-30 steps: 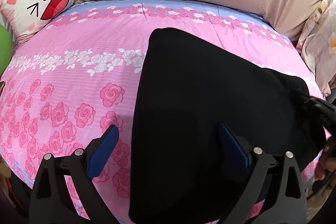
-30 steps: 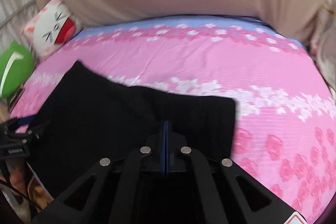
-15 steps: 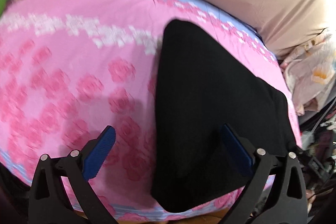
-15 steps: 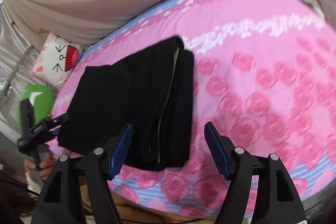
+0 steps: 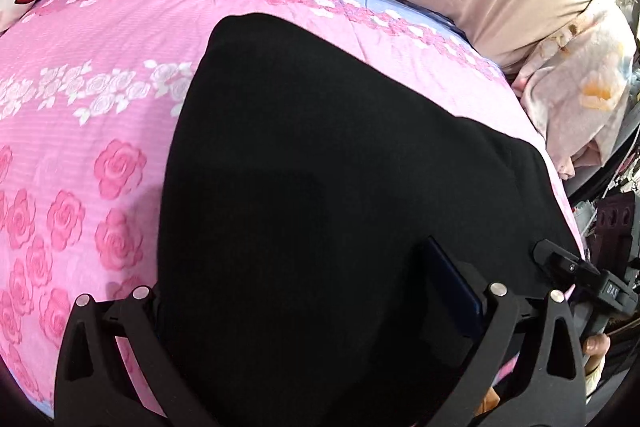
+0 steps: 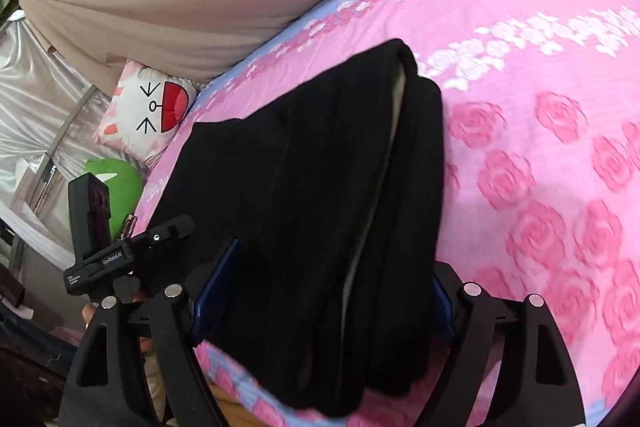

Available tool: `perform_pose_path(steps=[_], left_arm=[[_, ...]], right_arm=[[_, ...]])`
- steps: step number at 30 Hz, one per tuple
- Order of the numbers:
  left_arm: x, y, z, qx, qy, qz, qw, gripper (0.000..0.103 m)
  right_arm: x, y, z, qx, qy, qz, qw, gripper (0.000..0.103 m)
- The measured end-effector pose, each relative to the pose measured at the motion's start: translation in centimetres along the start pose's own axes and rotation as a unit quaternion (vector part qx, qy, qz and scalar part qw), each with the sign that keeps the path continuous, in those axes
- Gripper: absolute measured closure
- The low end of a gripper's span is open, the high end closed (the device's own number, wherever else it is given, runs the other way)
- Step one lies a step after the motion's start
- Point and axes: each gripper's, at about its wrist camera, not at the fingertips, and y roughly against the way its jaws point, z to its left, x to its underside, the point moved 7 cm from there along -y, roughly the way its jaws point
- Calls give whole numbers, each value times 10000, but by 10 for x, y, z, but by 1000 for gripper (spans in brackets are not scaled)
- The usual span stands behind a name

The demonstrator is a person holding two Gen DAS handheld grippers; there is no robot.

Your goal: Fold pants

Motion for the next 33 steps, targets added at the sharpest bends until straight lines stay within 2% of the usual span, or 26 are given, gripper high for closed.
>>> perform_pose_path(steps=[4,6,7,9,10,11,13,18,19,21,27,33], left_arm=[[-7,-5,-1,-89,99,-39,9999,5],[-9,-6,0,-139,170,-69,9997,5],[-10,-6,1,-159,187,-81,9997,5],[-10,-1,0,-156,243,-137,9995,20],[-9,2,0,-151,233,-163,9995,32],[-10,7,1,-132,246,-206,9994,44],[-11,16,0,-83,256,-276,9993,57],[-13,36,-5,-137,227,-433,9987,73],[-14,42,-8,-123,204,-478,9986,78],[-15,50,-13,-91,132,-487,9987,81],[-10,72,-34,-351,-260,-616,9971,82],[-16,104,-51,-514,-575,-1023,9918,83]], right_arm=[[-6,-6,1,13,50,-92,9999,24],[-7,-8,2,62,59,-169,9998,29],[-7,-8,1,119,77,-204,9997,37],[-8,-6,1,111,-3,-294,9995,49],[-8,-3,1,87,-10,-353,9993,59],[-9,-1,4,47,-6,-411,9991,63],[-9,2,9,140,38,-473,9988,65],[-11,11,20,202,111,-602,9979,68],[-11,15,22,198,133,-629,9977,68],[-10,24,29,200,264,-684,9971,68],[-9,46,54,267,579,-855,9943,69],[-11,66,75,326,812,-1112,9899,69]])
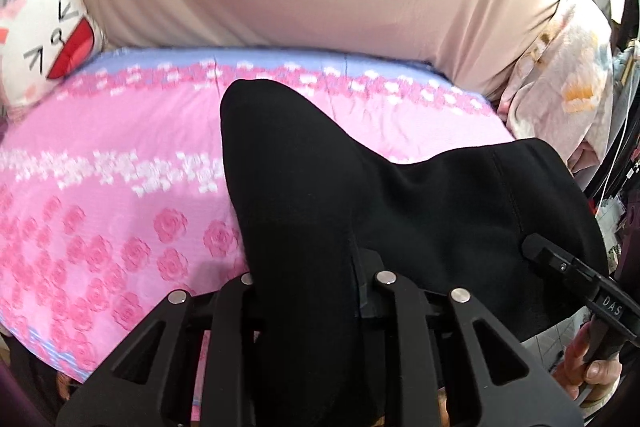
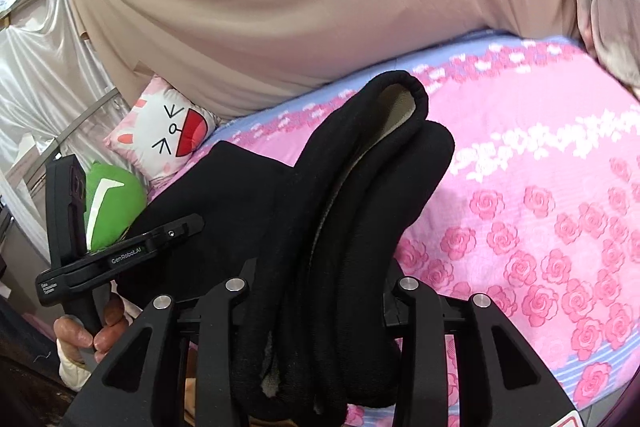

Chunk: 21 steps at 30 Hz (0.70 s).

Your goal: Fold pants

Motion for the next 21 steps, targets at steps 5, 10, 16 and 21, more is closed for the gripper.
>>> perform_pose_path(steps=[5,10,16,21], left_arm=[[-27,33,-7,-12,-180,-507,9985,83],[-67,58,-12,-42,-388,-1047,9937,83],[-119,63,-13,-269,-620,-1572,9852,82],[-163,44,-7,-512,-686,-1928,9775,82]], right_arm=[[-21,19,20,-10,262,-358,9990,69],[-54,35,37,-51,582,-763,9954,69],[-104,29,49,36,1045,-1166,9877,69],[-153,-3,47,46,1242,-1442,9817,69]])
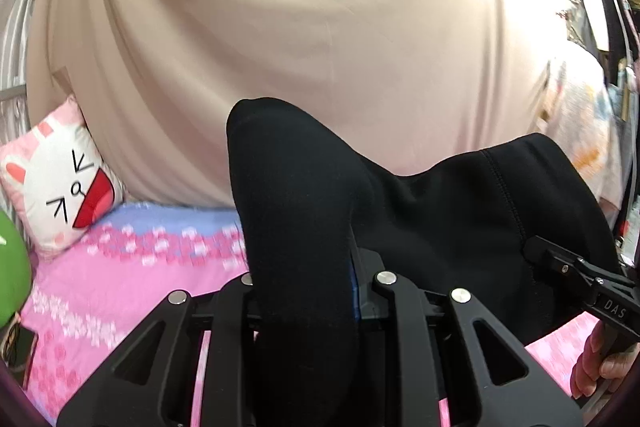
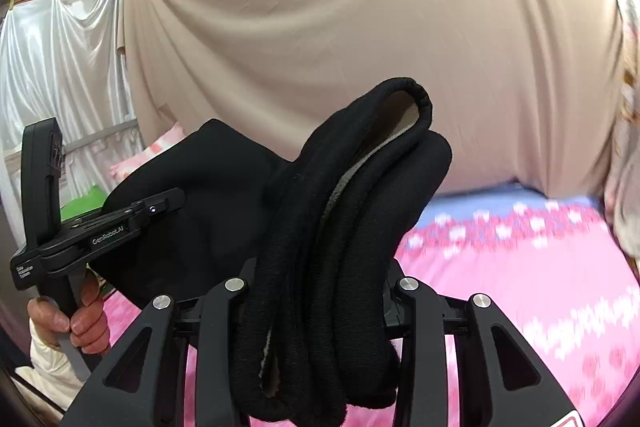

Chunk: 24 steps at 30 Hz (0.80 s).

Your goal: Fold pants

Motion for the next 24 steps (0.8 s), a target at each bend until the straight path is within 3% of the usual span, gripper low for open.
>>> perform_pose_path(steps=[6,11,17,21,22,24], left_arm=[[-22,-69,16,-189,-33,-404,9990,82],[-11,-144,28,-261,-102,-374,9989,82],[32,-245,44,-225,167,471,9985,82],[84,-306,58,-143,450,1308,9903,82],[93,-313,61,-190,502,1446,9880,80],[107,-321,71,-239,616,1567,9854,65]], right_arm=[[-23,-68,-32,-76,-107,-181,9997,69],[-20,-137,-71,-76,-379,-95,9992,68],[19,-227,-116,134,-562,584,9966,68],[61,-277,-139,323,-671,1255,9893,68],[72,-285,-144,414,-653,1446,9865,65],[81,-296,-159,401,-1020,1728,9788,58]])
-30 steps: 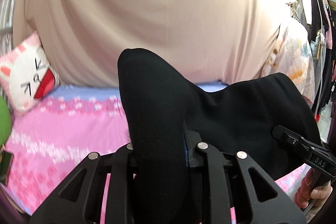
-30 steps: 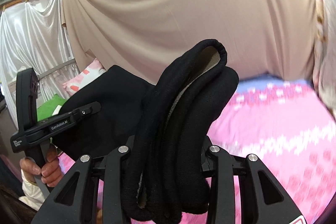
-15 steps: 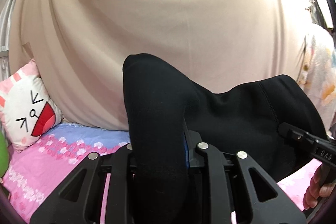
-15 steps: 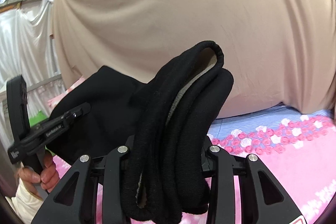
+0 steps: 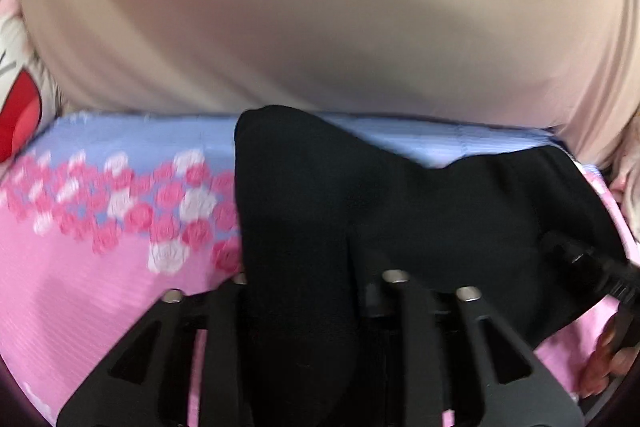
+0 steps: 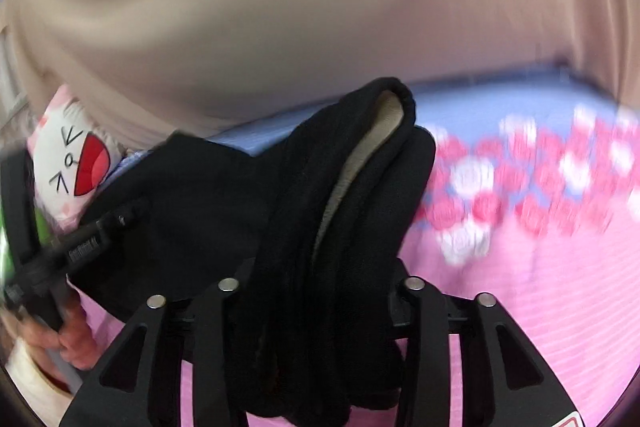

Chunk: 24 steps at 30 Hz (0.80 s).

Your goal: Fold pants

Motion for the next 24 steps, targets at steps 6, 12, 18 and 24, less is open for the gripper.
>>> perform_pose_path(steps=[6,12,18,24], left_arm=[[10,24,46,-198,751,229,9967,18],[-16,69,61,-308,1272,-167,9913,18],[11,19,17,-867,176,415,9952,20],[18,22,25,-881,199,448,9949,21]], right_arm=[[7,25,-26,315,-481,34,9983,46],[-7,82,38,958,831,-828,9885,103],[33,20,24,1338,1002,117,9859,103],[32,62,30,1152,855,-190,9895,103]])
